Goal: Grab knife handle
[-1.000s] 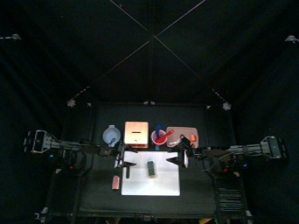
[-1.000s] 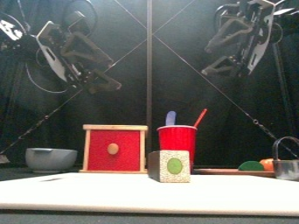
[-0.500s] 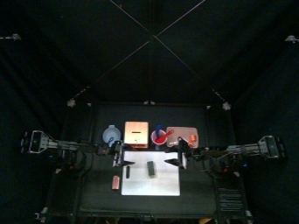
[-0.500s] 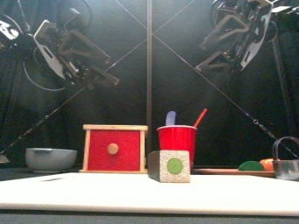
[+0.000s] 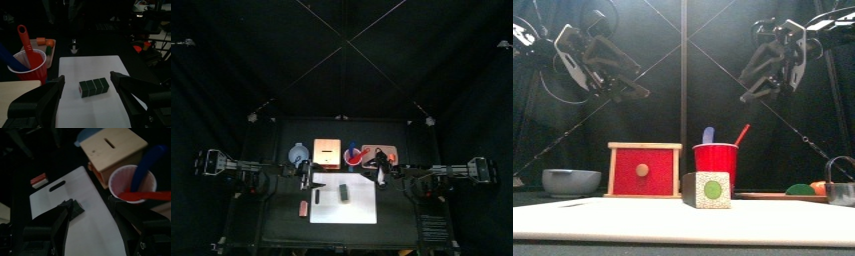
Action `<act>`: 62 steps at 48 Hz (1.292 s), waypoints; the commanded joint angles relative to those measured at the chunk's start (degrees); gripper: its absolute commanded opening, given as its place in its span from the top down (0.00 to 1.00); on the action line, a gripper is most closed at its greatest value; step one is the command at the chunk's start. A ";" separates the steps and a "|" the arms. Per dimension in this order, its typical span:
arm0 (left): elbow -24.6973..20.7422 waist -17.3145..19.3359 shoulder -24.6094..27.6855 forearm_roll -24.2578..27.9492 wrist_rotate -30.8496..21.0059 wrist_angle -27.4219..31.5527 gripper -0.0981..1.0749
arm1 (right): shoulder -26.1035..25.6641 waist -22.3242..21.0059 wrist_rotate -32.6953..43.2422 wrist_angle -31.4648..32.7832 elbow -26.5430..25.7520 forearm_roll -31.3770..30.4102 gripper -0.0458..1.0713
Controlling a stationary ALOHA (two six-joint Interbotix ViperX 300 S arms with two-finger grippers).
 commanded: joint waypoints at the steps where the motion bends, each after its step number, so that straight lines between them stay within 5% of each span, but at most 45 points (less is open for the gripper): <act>1: -1.49 0.79 -0.44 -0.97 0.18 -0.35 0.04 | -1.76 -3.16 -0.18 2.20 0.09 6.50 0.15; 10: -1.05 2.02 -0.62 -1.49 0.09 -0.35 0.04 | -3.25 -9.23 -0.62 7.38 0.09 17.23 0.15; 19: -0.53 2.90 -0.70 -2.46 0.09 -0.35 0.04 | -2.37 -10.55 -1.67 17.05 -5.10 21.62 0.15; 32: 0.09 3.87 -0.79 -2.55 0.09 -0.26 0.04 | 2.72 -16.79 -15.29 26.37 -15.47 35.33 0.15; 48: 1.23 4.92 -2.29 -2.55 0.00 -0.35 0.04 | 10.55 -28.12 -41.66 22.76 -14.06 59.85 0.16; 62: 1.58 5.45 -2.46 -3.87 0.09 -0.35 0.04 | 17.40 -30.23 -51.59 21.53 -15.91 66.88 0.16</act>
